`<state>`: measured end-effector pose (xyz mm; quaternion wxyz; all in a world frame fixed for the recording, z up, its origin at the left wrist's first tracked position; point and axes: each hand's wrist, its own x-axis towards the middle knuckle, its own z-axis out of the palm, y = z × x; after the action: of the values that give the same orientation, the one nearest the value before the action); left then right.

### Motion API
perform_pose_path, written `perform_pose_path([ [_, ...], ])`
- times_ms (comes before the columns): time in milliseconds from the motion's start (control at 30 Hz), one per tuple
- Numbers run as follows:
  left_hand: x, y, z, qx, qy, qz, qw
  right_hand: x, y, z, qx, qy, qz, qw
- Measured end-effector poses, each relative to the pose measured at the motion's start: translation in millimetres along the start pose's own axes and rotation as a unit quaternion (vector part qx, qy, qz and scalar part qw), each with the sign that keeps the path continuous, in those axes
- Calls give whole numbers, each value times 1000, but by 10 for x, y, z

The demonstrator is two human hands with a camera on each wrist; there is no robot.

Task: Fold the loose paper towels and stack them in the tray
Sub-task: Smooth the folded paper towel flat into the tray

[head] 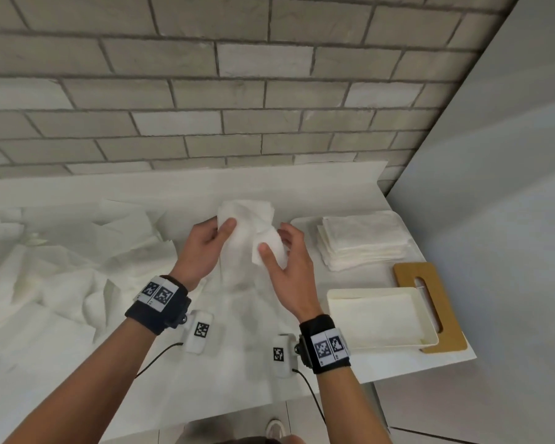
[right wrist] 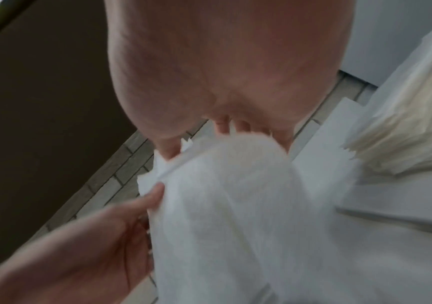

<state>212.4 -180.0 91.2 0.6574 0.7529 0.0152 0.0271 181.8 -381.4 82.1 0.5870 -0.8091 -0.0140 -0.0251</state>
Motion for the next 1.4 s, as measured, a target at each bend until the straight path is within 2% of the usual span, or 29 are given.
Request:
perform_pose_path([
  [133,-123,126,53,-59,32,11,998,-98,-135,-112,46,-32,-19,998],
  [233,-221,57,94,-85,71,-24,994,-196,-67,-157,9,-40,-20,999],
  [400,-469,-148,261,-93,119,-96,984,-305,122,-239,-4,42,25,999],
  [500,-639,-335,346,-122,131,-135,975,-379,137,-303,-41,86,-1,995],
  [567,-753,-462,419,-149,124,-159,968,-469,152,-256,-116,53,-49,991],
  [633,-875,-547,496,-166,110,-176,964,-601,190,-157,-199,-31,-91,975],
  [700,-976,-573,565,-182,101,-205,956,-758,231,-88,-306,-110,-142,935],
  [767,-1048,-540,596,-198,110,-232,946,-890,254,-87,-356,-137,-172,908],
  [800,-1078,-500,608,-212,118,-243,939,-941,241,-115,-345,-132,-169,914],
  [867,-1137,-444,621,-243,130,-261,925,-995,239,-177,-282,-87,-132,946],
  [933,-1190,-394,620,-284,118,-276,911,-992,289,-201,-217,-33,-71,973],
  [967,-1205,-387,612,-306,104,-276,905,-973,300,-208,-174,-34,-28,984],
  [1033,-1242,-361,625,-320,67,-269,906,-941,314,-214,-50,-101,69,991],
  [1133,-1258,-388,645,-298,89,-232,922,-981,386,-264,115,-189,157,963],
  [1167,-1256,-413,631,-299,96,-203,927,-1010,442,-282,140,-197,161,957],
  [1233,-1300,-430,566,-307,114,-163,931,-1096,586,-295,120,-169,131,969],
  [1300,-1370,-464,441,-270,145,-135,942,-1164,709,-302,63,-75,87,991],
  [1400,-1550,-558,286,-158,166,-97,969,-1221,766,-283,32,25,22,999],
])
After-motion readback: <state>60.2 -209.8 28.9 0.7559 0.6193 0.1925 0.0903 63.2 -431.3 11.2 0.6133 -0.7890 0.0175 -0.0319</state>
